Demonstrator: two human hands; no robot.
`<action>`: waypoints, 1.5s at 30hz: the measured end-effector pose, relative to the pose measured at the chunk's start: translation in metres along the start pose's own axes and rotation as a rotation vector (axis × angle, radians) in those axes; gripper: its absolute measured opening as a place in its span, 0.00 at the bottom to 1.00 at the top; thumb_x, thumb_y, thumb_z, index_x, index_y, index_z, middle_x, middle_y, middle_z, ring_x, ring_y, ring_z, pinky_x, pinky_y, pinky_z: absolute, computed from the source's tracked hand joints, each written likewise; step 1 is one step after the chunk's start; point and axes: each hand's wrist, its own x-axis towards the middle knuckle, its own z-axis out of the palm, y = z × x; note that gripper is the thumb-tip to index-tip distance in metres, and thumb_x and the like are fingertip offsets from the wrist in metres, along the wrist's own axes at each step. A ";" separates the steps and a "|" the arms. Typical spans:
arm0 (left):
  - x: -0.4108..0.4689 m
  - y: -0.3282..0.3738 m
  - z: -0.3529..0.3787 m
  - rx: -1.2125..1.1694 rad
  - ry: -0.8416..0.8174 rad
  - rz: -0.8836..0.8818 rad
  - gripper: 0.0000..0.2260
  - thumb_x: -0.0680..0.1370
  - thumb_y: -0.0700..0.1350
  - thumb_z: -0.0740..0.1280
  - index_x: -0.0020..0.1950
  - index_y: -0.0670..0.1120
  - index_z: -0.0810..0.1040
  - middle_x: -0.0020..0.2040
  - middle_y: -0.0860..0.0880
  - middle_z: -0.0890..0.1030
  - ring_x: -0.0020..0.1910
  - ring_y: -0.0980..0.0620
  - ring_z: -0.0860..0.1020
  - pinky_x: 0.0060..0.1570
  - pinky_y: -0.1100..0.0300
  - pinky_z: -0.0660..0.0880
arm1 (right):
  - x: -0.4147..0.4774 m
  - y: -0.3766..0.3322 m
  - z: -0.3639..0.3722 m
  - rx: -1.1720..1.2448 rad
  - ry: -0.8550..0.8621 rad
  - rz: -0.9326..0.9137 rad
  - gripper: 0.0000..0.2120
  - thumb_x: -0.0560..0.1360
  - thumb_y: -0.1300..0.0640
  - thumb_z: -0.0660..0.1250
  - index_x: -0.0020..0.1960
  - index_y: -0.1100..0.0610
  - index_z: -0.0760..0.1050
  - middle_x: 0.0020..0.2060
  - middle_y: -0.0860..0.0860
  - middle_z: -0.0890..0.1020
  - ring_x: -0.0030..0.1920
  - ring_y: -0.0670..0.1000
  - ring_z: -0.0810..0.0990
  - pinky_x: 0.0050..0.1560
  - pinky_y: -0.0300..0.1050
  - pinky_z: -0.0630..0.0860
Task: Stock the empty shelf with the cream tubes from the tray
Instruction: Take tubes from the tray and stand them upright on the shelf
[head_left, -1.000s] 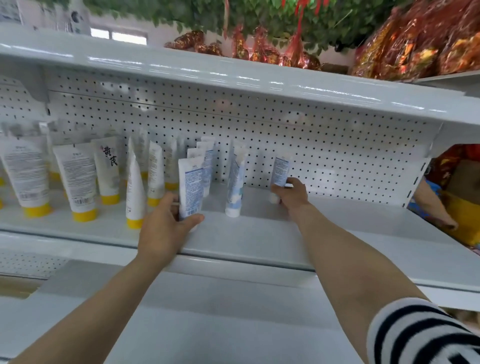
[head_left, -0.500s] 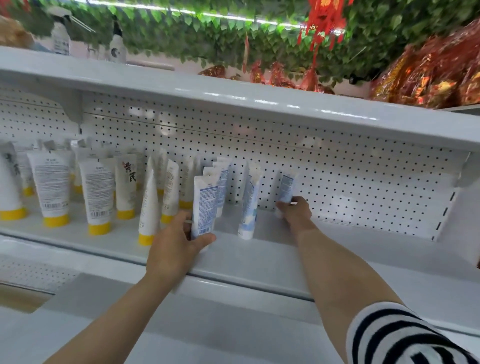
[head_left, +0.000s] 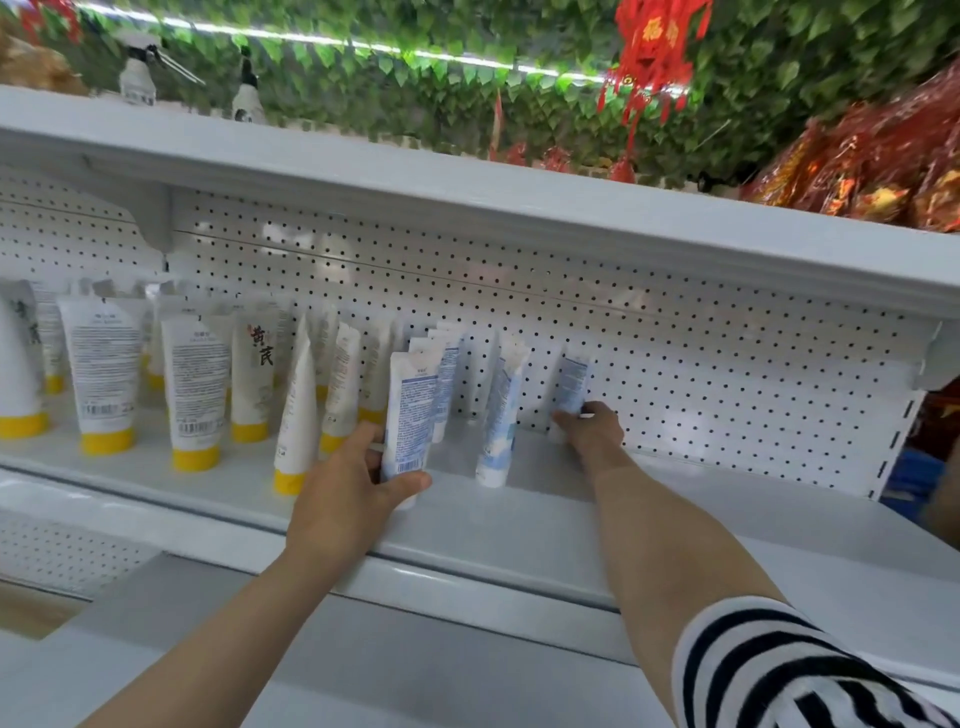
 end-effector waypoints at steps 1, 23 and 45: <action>0.000 0.000 0.000 0.004 0.000 0.001 0.19 0.67 0.53 0.77 0.52 0.56 0.73 0.43 0.58 0.83 0.43 0.57 0.81 0.48 0.52 0.79 | 0.001 0.000 0.000 -0.003 0.001 -0.003 0.22 0.71 0.49 0.73 0.62 0.55 0.75 0.57 0.55 0.81 0.54 0.55 0.78 0.54 0.46 0.75; -0.005 0.007 -0.003 0.043 -0.005 0.005 0.22 0.69 0.54 0.75 0.59 0.55 0.72 0.47 0.61 0.79 0.44 0.60 0.79 0.41 0.68 0.72 | 0.010 -0.002 0.007 -0.061 -0.048 0.022 0.21 0.73 0.48 0.71 0.63 0.56 0.77 0.56 0.54 0.82 0.55 0.56 0.79 0.50 0.43 0.72; -0.005 0.006 -0.005 0.068 -0.037 -0.072 0.24 0.67 0.56 0.77 0.57 0.49 0.74 0.51 0.53 0.83 0.50 0.50 0.81 0.50 0.51 0.78 | -0.074 -0.026 -0.032 0.173 -0.178 0.110 0.18 0.74 0.43 0.70 0.52 0.59 0.79 0.44 0.53 0.82 0.48 0.56 0.83 0.55 0.55 0.81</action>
